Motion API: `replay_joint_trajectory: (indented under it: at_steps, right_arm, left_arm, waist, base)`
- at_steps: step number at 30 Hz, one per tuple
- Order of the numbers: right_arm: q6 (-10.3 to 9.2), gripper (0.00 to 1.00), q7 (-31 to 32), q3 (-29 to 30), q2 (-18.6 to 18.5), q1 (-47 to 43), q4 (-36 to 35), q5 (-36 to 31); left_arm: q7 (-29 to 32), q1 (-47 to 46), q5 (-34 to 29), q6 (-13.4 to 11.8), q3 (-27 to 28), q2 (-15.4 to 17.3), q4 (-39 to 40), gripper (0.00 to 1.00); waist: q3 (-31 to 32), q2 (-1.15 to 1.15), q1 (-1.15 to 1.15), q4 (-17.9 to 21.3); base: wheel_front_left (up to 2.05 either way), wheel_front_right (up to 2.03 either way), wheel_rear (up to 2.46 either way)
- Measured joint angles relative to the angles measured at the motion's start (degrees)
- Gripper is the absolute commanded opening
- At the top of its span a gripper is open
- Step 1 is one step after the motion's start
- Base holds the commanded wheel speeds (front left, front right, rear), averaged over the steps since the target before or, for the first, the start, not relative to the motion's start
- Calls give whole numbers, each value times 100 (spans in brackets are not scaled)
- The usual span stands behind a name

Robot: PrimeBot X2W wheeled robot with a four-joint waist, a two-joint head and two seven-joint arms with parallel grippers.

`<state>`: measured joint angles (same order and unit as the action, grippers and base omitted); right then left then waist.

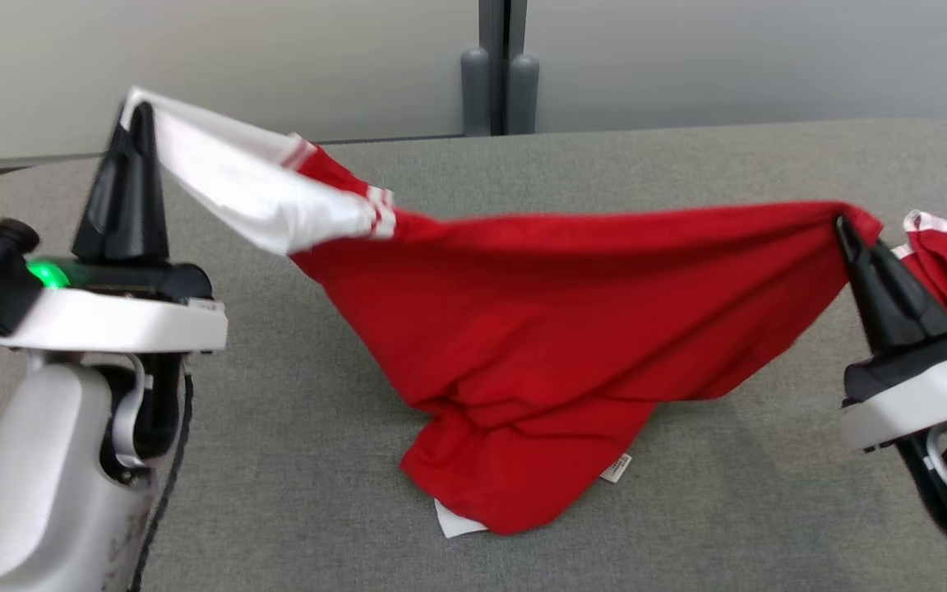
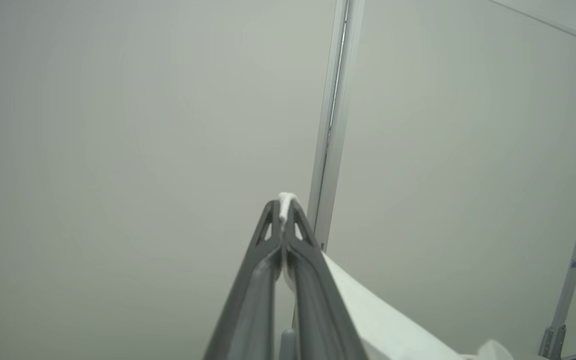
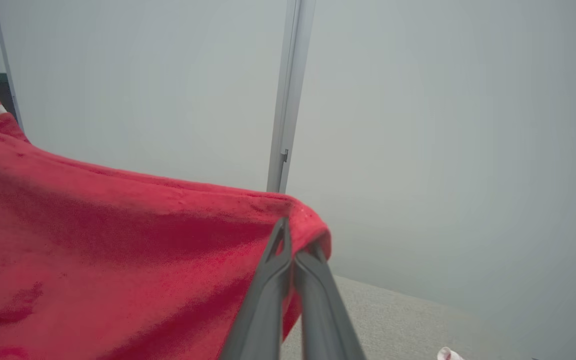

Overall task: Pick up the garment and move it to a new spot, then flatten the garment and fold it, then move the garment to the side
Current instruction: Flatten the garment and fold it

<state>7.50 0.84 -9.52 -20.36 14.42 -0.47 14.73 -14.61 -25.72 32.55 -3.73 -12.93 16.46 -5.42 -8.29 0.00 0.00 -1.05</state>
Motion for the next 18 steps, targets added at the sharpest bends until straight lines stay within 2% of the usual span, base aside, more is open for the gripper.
replay_joint_trajectory:
  at_steps: [4,10,13,18]
  right_arm:
    - [0,0,232,192,-166,258,-604,-75]
    - [0,0,579,415,-304,622,-1158,-48]
    - [0,0,653,517,-330,703,-1212,2]
    - [0,0,703,561,-319,785,-1122,122]
  left_arm:
    - [190,-511,-46,-126,137,162,653,0]
    - [681,-1191,-149,-253,185,390,1051,0]
    - [824,-1359,-137,-268,156,414,1044,0]
    - [951,-1541,-22,-154,15,303,665,0]
  waist:
    - [378,0,0,33]
    - [855,0,0,118]
    - [975,0,0,171]
    - [1013,0,0,190]
  base:
    - [0,0,0]
    - [0,0,0]
    - [0,0,0]
    - [0,0,0]
